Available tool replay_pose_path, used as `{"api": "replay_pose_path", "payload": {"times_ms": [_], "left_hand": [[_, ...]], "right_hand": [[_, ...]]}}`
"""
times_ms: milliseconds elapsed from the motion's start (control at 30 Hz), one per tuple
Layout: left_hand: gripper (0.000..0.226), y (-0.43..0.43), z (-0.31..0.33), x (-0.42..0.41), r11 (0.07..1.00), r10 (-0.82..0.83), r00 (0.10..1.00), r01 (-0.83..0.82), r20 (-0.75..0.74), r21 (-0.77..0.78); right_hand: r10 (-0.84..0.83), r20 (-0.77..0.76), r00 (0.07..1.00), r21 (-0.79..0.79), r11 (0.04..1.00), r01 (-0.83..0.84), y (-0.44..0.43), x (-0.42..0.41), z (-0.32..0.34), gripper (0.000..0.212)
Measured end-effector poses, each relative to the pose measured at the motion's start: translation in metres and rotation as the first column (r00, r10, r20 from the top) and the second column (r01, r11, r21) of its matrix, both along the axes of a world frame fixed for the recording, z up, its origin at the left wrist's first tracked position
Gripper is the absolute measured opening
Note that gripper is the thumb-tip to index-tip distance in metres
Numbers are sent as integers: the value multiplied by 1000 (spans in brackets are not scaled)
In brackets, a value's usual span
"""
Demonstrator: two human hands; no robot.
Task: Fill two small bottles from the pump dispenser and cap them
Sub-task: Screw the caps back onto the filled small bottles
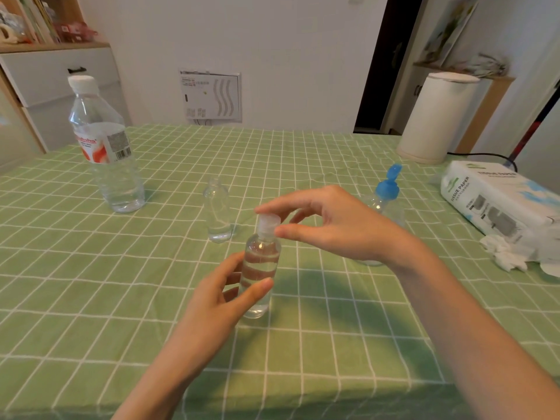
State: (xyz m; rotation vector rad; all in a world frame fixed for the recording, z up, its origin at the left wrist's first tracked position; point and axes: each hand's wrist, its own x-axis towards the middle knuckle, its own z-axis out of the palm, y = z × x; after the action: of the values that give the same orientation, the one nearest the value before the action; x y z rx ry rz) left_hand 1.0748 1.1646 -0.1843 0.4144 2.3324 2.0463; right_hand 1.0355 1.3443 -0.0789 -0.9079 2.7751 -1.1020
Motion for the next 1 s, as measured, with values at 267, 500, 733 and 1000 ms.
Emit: {"api": "replay_pose_path", "payload": {"times_ms": [267, 500, 733, 1000], "left_hand": [[37, 2, 0, 2, 1000, -6, 1000, 6, -11, -9], [37, 4, 1, 0, 1000, -16, 1000, 16, -18, 7], [33, 6, 0, 1, 1000, -22, 1000, 23, -20, 14], [35, 8, 1, 1, 999, -43, 999, 43, -21, 23]], "right_hand": [[-98, -39, 994, 40, 994, 100, -7, -1, -4, 34], [-22, 5, 1000, -41, 999, 22, -4, 1, -3, 19], [-71, 18, 997, 41, 997, 71, -4, 2, -3, 41], [-164, -113, 980, 60, 983, 171, -5, 4, -5, 38]]}}
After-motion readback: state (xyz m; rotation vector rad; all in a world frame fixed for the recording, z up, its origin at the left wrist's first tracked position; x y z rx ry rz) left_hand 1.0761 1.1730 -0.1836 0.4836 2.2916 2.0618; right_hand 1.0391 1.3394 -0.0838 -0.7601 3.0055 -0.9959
